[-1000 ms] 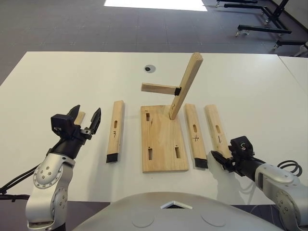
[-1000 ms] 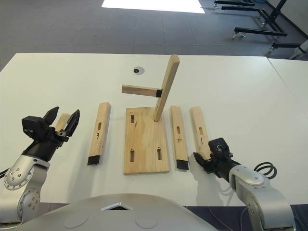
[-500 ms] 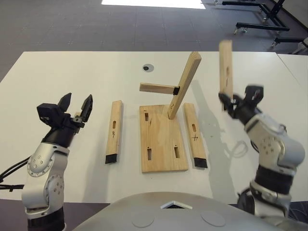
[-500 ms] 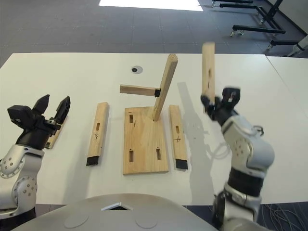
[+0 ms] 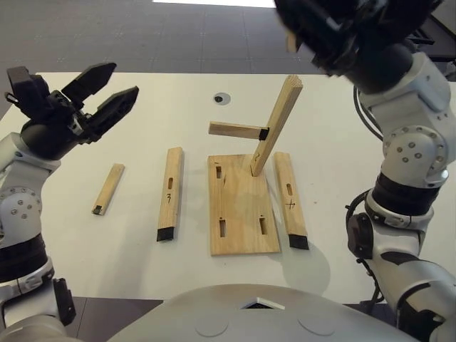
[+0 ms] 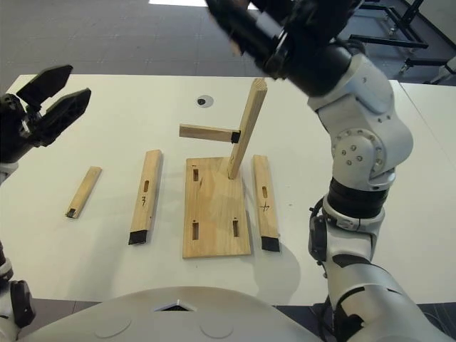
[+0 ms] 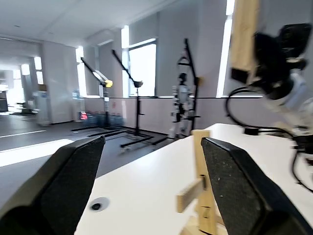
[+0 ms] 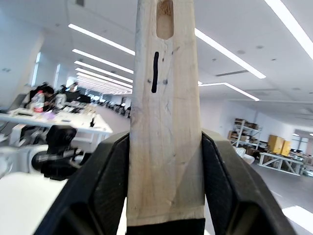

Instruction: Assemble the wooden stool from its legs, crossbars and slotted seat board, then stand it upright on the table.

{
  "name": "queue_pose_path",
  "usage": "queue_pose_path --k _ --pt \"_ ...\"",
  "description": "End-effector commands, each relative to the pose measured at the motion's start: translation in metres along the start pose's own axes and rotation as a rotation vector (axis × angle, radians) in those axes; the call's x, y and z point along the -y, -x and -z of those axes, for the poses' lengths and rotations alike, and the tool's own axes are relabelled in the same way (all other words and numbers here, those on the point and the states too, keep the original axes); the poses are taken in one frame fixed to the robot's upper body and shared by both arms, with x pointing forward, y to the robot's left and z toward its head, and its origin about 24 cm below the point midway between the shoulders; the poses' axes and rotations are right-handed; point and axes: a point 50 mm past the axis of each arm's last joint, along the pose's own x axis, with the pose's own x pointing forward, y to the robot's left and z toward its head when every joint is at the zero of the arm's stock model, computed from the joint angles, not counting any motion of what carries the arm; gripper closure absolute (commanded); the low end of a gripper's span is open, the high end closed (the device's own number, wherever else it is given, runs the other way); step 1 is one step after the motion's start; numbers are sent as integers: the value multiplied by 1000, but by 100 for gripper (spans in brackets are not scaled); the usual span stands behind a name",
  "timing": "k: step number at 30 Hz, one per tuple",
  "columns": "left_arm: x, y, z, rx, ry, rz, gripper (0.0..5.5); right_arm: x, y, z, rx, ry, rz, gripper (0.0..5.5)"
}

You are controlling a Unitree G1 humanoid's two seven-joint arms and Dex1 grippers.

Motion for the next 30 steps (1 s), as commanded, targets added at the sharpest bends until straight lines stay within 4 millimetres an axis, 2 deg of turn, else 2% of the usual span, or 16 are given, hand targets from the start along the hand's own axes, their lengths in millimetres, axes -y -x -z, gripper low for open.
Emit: queue_pose_path --k 1,4,7,12,15,19,25,30 --pt "9 -16 -19 34 12 151 190 -19 -2 16 -46 -42 -123 349" --pt "14 -27 -11 31 47 197 190 -27 0 37 -88 -111 -151 349" --pt "18 -29 10 1 101 178 190 -33 8 66 -151 -185 -149 349" --pt "20 -28 23 10 160 171 190 -44 25 93 -220 -263 -126 349" --pt "18 -31 28 11 173 152 190 -53 28 99 -238 -287 -159 349" --pt "25 -38 40 -17 207 192 190 -62 28 107 -246 -311 -190 349" --pt "34 -43 39 24 208 245 190 -63 24 112 -248 -346 -256 349" --pt "37 -44 35 50 262 280 190 -52 19 109 -237 -356 -274 349"
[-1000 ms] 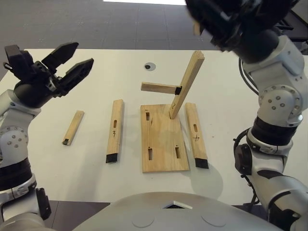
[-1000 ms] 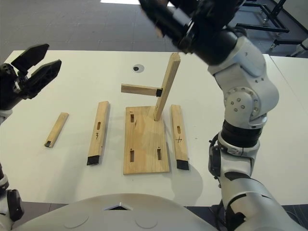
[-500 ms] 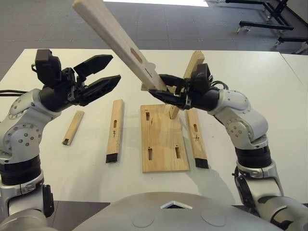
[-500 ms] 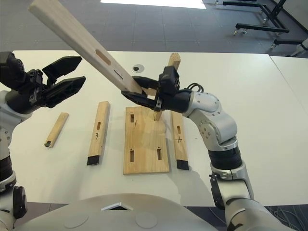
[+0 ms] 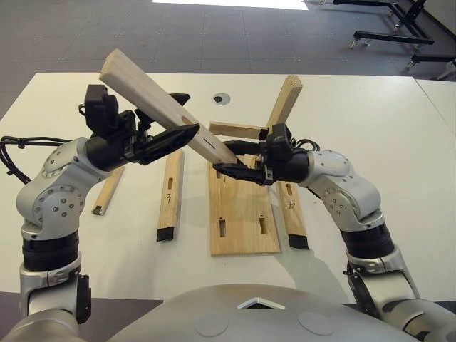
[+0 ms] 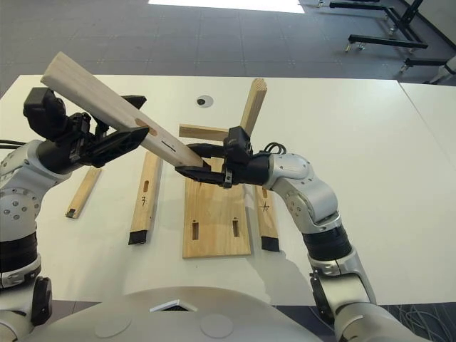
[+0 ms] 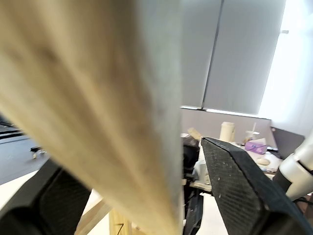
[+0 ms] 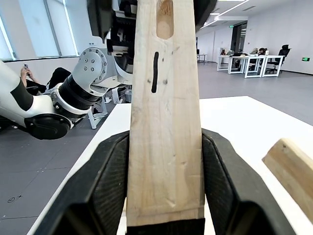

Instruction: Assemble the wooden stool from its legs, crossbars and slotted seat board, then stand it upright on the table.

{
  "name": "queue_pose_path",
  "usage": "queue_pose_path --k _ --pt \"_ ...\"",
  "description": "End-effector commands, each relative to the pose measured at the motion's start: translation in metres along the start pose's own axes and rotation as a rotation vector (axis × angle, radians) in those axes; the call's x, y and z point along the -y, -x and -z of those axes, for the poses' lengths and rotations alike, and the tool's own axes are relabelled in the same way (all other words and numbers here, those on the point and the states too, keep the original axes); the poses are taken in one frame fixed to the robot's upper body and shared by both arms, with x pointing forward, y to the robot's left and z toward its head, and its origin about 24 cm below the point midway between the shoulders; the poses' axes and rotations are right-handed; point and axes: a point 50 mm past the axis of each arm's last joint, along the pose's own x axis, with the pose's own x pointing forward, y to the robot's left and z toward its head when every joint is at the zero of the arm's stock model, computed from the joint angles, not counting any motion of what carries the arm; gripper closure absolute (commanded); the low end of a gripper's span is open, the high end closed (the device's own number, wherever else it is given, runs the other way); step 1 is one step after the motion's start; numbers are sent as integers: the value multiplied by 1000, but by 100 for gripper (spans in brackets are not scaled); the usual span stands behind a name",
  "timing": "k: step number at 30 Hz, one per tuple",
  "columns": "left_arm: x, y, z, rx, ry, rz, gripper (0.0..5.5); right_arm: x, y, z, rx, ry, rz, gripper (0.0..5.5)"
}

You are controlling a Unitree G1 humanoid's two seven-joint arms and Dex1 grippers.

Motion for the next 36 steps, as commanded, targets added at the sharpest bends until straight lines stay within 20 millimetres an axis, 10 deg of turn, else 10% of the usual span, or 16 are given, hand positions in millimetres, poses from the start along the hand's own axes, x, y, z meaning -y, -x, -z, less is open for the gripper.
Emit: queue_pose_path --k 1,12,21,29,36 --pt "3 -2 2 -10 43 26 190 7 -1 -9 8 23 -11 349" --pt "2 3 11 17 73 -29 332 12 5 -9 -37 32 -35 349" --pt "7 6 21 5 76 -21 336 31 15 -17 -103 43 35 349" --pt "-2 16 15 61 -9 -110 337 39 42 -25 -214 54 85 178" --pt "-10 48 -4 16 -92 -224 337 24 74 -73 -138 124 98 44"
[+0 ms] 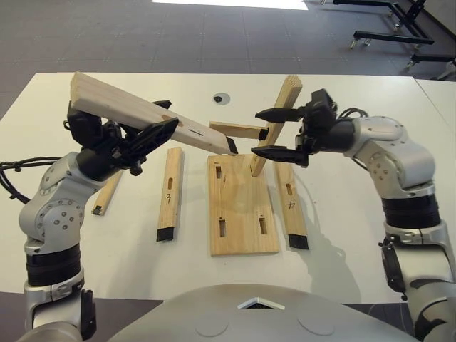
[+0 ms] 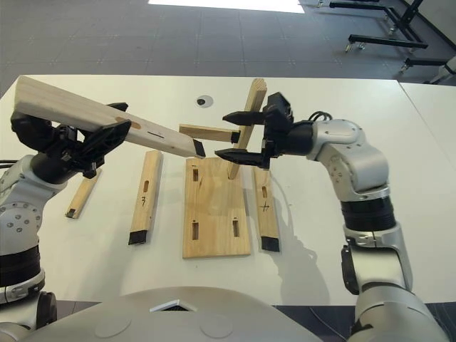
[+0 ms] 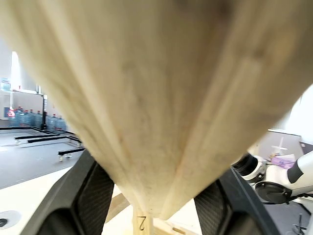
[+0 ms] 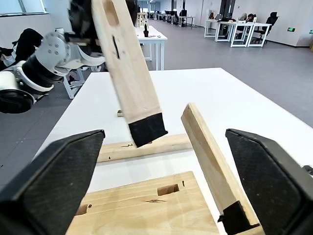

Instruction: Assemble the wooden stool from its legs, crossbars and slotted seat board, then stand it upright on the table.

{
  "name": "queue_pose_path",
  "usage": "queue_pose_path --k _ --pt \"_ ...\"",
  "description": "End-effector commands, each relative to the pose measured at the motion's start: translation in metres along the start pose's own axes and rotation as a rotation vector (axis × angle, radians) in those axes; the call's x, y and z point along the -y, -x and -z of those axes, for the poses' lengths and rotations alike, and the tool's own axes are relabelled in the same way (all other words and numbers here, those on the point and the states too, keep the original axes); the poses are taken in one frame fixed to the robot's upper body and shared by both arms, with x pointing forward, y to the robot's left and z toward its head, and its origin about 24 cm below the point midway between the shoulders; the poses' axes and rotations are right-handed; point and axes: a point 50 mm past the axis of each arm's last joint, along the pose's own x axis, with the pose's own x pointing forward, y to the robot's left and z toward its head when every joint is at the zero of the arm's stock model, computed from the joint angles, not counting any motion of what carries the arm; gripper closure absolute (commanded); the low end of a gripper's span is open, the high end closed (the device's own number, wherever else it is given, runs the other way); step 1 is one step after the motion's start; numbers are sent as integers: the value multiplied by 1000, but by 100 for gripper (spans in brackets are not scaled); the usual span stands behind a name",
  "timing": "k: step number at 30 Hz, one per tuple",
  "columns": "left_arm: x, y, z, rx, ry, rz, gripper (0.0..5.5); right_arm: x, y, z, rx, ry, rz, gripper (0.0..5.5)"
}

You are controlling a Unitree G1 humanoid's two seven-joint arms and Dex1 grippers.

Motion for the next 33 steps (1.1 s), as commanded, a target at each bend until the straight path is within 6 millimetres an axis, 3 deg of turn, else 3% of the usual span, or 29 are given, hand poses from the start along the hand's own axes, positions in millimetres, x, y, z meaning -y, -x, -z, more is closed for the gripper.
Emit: queue_pose_path --k 1,5,7,10,14,23,33 --pt "-17 19 -16 -35 -54 -113 337 -7 25 -36 82 85 24 31" --pt "-31 31 -18 -114 -83 -202 337 -14 47 -73 258 180 114 11" --pt "-41 37 -14 -194 -61 -245 337 -15 54 -81 335 177 145 11" --pt "-63 45 -7 -261 -141 -336 337 -8 56 -77 352 147 195 11" --pt "-77 31 1 -174 -274 -296 337 0 54 -72 341 110 205 11" --pt "-76 16 34 -232 -210 -7 337 21 49 -78 261 75 124 11" --pt "-97 2 24 -276 -189 138 337 27 31 -81 174 44 13 11"
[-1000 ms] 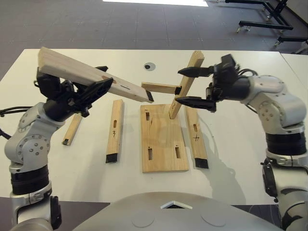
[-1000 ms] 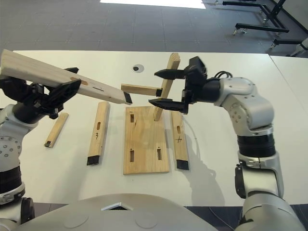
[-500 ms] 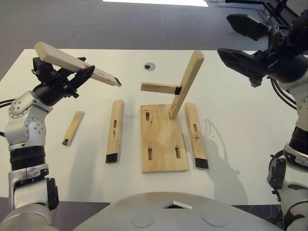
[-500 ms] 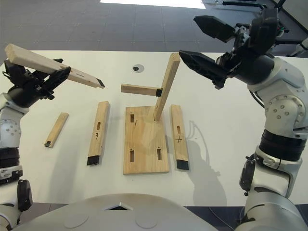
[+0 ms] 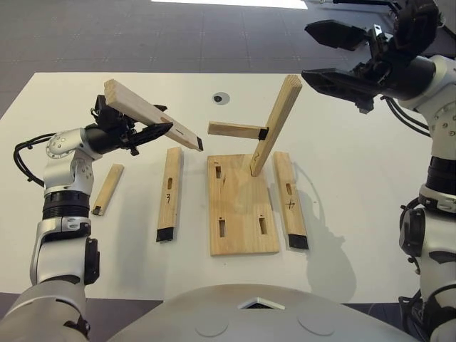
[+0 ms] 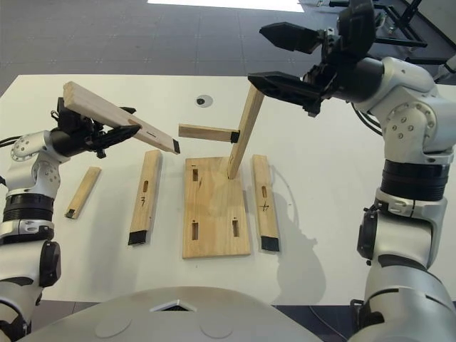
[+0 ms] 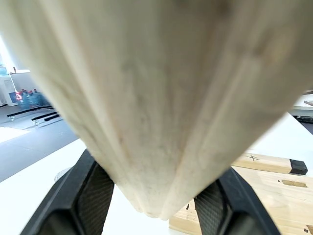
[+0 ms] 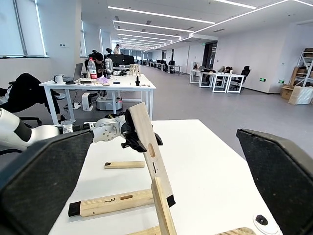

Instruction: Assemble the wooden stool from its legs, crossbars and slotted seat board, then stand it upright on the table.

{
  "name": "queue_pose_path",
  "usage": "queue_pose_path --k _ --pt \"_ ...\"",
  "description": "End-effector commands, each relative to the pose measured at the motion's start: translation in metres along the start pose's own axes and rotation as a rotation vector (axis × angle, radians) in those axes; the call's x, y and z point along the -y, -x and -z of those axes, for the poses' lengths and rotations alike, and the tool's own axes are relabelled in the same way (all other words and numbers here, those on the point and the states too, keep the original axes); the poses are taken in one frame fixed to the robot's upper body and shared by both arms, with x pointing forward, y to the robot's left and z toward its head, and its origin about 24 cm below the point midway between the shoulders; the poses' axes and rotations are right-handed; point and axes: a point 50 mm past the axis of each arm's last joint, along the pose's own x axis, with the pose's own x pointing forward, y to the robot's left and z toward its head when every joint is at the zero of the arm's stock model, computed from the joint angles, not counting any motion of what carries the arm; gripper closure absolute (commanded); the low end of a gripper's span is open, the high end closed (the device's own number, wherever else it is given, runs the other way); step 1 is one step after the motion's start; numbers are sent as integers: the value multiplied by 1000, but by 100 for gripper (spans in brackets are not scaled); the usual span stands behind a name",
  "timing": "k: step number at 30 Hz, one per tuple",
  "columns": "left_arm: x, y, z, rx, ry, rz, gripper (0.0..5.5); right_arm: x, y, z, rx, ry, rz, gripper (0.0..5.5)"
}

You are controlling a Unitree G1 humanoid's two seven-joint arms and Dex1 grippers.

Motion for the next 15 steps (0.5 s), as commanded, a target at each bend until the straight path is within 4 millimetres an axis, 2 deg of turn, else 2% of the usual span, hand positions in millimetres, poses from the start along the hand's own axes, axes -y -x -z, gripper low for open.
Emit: queue_pose_path --k 1,6,11,15 --pt "-5 -6 -6 3 16 59 337 1 -5 -6 -37 17 -34 11" --pt "1 -15 2 17 60 86 337 -2 -9 -4 -58 14 -59 11" --pt "14 -33 8 31 87 130 337 -3 -11 -2 -63 2 -64 11" --pt "19 -32 12 -26 96 149 337 -3 -11 -3 -65 -1 -71 11"
